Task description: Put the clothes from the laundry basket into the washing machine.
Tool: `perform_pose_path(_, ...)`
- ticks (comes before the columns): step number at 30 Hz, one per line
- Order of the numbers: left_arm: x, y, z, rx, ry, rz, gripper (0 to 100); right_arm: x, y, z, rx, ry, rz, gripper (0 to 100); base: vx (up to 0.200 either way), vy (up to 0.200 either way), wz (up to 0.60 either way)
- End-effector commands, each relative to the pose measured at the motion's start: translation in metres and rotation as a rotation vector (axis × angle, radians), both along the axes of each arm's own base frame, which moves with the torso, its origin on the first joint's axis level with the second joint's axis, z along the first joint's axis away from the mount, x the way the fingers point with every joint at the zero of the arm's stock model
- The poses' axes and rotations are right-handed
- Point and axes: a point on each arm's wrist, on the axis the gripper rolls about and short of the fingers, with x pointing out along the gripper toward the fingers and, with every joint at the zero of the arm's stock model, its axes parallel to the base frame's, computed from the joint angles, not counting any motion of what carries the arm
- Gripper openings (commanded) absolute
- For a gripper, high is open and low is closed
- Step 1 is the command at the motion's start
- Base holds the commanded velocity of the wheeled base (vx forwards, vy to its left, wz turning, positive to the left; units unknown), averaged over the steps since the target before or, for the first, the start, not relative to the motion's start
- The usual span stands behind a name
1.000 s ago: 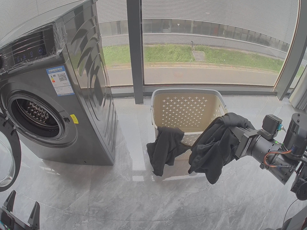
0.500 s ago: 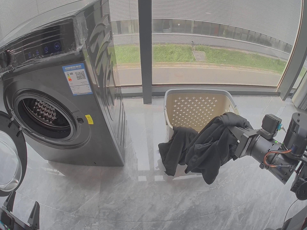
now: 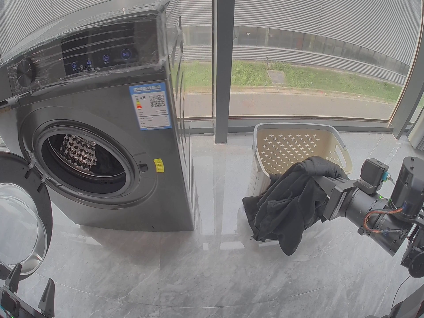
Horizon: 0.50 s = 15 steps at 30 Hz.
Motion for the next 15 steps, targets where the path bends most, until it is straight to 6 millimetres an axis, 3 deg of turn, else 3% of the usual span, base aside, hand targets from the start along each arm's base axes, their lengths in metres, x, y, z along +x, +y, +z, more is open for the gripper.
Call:
perform_pose_path(1, 0.0000, 0.0000, -0.0042, -0.001, -0.001, 0.000, 100, 0.0000, 0.0014, -0.0006, -0.002, 0.002, 0.006, 0, 0.000, 0.200, 0.00)
perform_pose_path(7, 0.0000, 0.0000, -0.0042, -0.003, -0.001, 0.000, 100, -0.0001, 0.0013, -0.0018, -0.005, 0.006, 0.006, 0, 0.000, 0.000, 0.00)
perform_pose_path(15, 0.0000, 0.0000, -0.0042, -0.004, -0.002, 0.000, 100, -0.0003, 0.0016, -0.0018, -0.004, 0.006, 0.009, 0, -0.200, 0.000, 0.00)
